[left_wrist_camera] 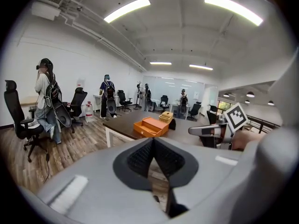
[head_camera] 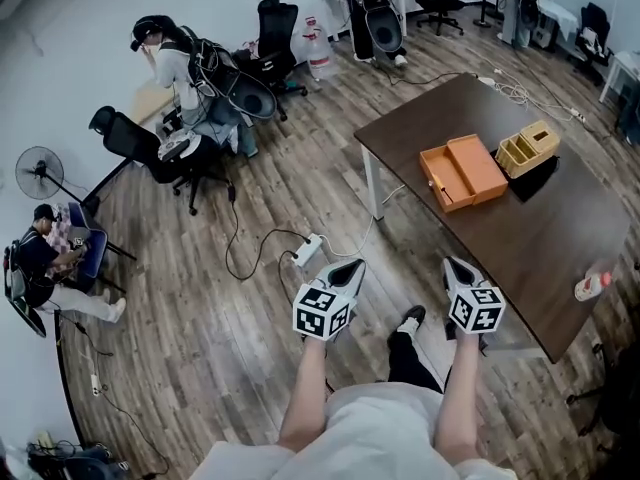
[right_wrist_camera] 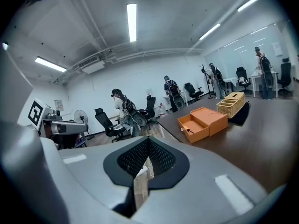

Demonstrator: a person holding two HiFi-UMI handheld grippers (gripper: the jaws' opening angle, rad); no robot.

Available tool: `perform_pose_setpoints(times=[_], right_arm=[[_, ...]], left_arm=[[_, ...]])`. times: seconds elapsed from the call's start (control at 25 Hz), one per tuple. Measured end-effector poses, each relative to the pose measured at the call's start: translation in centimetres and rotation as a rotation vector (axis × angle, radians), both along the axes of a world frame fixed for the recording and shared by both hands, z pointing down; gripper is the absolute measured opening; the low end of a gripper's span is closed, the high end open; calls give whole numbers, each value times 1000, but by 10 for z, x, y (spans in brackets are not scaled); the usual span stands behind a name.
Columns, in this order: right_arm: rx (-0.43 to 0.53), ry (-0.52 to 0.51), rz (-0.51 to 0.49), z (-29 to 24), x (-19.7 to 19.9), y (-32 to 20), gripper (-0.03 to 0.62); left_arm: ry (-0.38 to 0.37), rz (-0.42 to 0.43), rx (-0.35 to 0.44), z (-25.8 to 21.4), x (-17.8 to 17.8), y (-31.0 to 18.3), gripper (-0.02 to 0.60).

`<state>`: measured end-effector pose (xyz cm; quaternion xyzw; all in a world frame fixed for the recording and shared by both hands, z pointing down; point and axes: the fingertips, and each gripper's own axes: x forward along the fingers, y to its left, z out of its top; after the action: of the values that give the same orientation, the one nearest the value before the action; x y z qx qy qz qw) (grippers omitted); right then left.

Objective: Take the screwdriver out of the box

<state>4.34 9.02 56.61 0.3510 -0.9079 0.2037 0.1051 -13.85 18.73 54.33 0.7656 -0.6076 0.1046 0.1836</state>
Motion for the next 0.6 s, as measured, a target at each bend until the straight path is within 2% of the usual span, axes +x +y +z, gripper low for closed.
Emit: perform_pose_setpoints(times=[0.16, 0.6], right_arm=[[-10, -22, -7, -5, -18, -44, 0], [-71, -2, -24, -1, -28, -161, 2]], left_arm=[[-24, 19, -3, -6, -7, -50, 54], [-82, 166, -73, 13, 29, -181, 54]])
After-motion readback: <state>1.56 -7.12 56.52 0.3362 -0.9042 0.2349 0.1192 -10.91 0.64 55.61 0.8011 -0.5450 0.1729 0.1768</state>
